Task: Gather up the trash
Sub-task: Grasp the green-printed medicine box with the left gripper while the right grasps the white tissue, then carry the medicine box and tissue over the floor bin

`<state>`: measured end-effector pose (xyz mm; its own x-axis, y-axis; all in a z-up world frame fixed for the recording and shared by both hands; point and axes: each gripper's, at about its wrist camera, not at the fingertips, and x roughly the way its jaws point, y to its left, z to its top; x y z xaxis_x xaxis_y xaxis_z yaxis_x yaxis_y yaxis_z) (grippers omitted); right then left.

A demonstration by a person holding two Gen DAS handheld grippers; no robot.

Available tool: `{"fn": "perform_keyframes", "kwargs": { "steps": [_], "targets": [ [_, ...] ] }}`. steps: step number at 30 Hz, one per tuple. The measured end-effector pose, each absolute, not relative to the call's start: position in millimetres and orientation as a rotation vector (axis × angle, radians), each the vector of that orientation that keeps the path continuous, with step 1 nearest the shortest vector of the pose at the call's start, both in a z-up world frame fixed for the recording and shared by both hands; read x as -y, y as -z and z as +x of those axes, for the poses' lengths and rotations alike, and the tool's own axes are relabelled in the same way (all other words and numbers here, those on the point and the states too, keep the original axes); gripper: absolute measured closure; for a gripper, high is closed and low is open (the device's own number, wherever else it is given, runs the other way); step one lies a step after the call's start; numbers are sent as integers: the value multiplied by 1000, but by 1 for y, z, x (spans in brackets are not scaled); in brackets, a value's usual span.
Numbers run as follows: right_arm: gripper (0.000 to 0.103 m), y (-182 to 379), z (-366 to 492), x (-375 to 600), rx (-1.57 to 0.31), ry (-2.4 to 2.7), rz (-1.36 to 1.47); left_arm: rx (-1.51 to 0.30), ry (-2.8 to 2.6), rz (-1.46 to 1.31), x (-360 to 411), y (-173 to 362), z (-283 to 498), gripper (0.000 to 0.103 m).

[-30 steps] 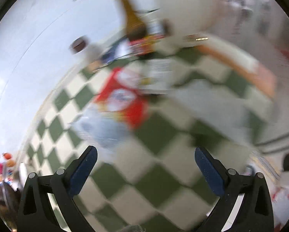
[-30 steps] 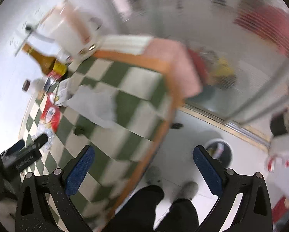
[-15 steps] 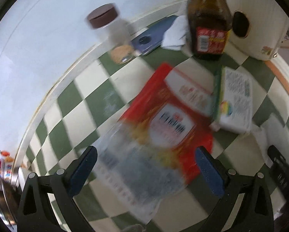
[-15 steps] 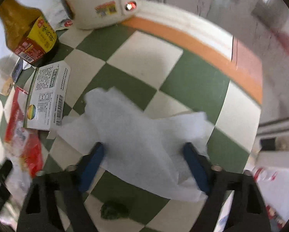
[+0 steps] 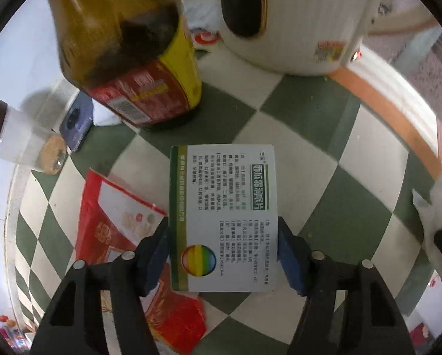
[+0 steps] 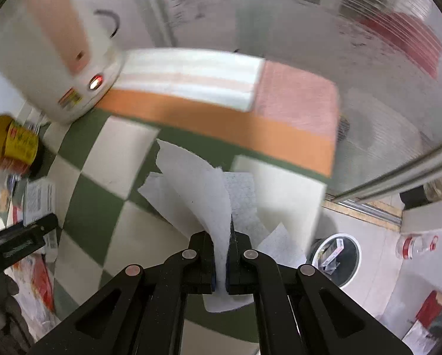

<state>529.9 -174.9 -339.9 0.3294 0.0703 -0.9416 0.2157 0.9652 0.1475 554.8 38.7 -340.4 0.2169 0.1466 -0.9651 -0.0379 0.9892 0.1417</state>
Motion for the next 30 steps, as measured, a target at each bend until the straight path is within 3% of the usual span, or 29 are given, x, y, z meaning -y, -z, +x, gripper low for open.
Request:
{"fn": "perform_keyframes", "kwargs": {
  "steps": [12,19,25,30],
  "targets": [
    [100,300,489,250,-1134,76,390,-1151,-164,240,6,265,499,40],
    [100,284,430,336,-1072,126,489,-1092,14,252,112,222,462,40],
    [100,303,354,449,-1079,245,625,-1129,271,329,242,247,432,40],
    [100,366,275,542,-1109,388,783,-1250,465,379,348,320,402,40]
  ]
}}
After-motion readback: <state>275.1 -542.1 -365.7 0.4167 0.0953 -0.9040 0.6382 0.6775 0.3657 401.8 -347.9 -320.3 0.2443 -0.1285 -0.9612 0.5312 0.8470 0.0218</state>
